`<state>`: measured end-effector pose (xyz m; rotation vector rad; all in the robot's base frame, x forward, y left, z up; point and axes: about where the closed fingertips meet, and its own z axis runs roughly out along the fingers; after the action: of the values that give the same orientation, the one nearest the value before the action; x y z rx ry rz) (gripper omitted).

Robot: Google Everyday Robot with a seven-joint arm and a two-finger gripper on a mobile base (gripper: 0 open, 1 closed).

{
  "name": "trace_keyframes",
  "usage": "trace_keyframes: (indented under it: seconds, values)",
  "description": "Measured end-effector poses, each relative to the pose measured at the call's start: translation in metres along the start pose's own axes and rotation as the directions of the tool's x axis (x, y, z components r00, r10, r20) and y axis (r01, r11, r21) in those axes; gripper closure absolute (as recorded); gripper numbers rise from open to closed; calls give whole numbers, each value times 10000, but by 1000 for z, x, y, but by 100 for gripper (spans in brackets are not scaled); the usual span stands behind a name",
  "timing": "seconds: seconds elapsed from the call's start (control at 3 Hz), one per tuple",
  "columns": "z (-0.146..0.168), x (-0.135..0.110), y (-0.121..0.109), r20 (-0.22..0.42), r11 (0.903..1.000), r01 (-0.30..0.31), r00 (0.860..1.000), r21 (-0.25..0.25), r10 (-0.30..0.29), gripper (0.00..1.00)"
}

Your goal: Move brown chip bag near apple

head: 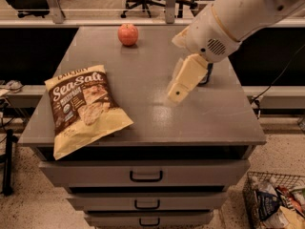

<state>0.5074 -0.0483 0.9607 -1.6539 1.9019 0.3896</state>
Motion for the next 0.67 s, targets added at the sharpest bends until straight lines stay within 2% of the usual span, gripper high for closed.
trace_keyframes:
  seconds: [0.33, 0.67]
  values:
    - [40, -59, 8, 1302, 9970, -147, 9912, -760, 246, 0]
    - [40, -60, 9, 1302, 9970, -146, 9912, -760, 244, 0]
